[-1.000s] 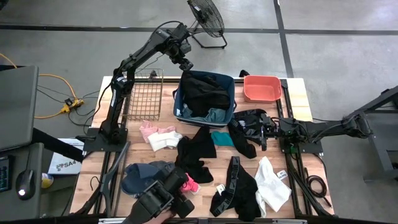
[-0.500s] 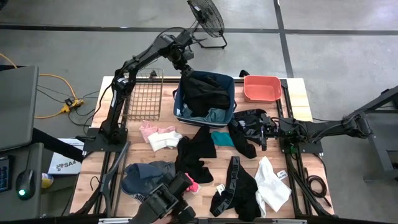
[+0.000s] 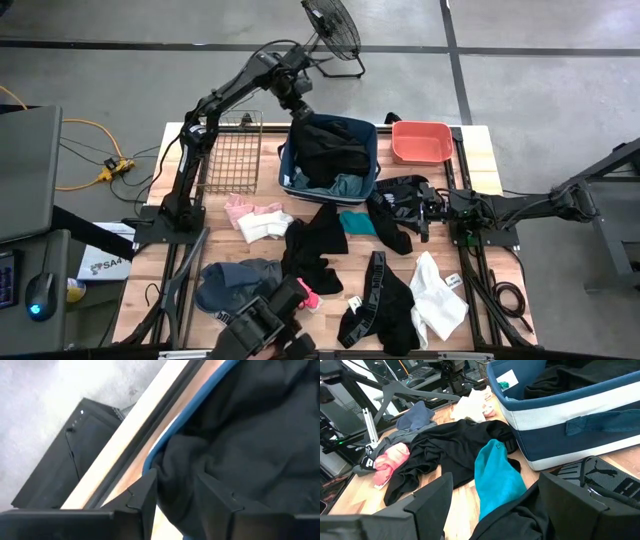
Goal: Pick & Place Cloths
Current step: Put black shirt into the blue laundry organizer
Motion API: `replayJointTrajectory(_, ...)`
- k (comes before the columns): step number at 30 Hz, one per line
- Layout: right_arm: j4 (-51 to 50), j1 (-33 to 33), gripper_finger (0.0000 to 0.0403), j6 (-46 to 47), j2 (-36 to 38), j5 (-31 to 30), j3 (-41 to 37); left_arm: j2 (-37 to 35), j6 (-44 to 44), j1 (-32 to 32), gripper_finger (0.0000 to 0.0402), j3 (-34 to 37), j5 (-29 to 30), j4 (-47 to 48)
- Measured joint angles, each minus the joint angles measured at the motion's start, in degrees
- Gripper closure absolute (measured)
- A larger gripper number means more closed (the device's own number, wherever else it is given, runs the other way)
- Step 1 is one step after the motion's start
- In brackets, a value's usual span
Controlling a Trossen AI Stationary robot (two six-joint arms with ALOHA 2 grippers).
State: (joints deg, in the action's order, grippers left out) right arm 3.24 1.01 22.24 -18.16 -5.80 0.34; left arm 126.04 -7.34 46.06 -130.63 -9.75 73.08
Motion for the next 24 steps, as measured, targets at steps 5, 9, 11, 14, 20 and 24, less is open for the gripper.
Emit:
replayJointTrajectory(5, 0.0, 0.0, 0.0116, 0.0, 0.0, 0.0, 0.0, 0.0, 0.0, 0.0, 0.0313, 0.3, -0.2, 1.0)
replayJointTrajectory(9, 0.0, 0.0, 0.0116, 0.0, 0.0, 0.0, 0.0, 0.0, -0.1, -0.1, 0.0329, 0.4, 0.0, 0.8)
replayJointTrajectory(11, 0.0, 0.0, 0.0116, 0.0, 0.0, 0.0, 0.0, 0.0, -0.4, -0.1, 0.0338, 0.4, 0.0, 0.8)
replayJointTrajectory(14, 0.0, 0.0, 0.0116, 0.0, 0.0, 0.0, 0.0, 0.0, -1.5, -0.3, 0.0364, 0.4, 0.0, 0.9)
replayJointTrajectory(20, 0.0, 0.0, 0.0116, 0.0, 0.0, 0.0, 0.0, -0.1, -3.2, -1.0, 0.0392, -0.9, 0.1, 1.6)
replayJointTrajectory(24, 0.0, 0.0, 0.0116, 0.0, 0.0, 0.0, 0.0, -0.1, -3.5, -1.5, 0.0397, -1.9, 0.0, 2.3)
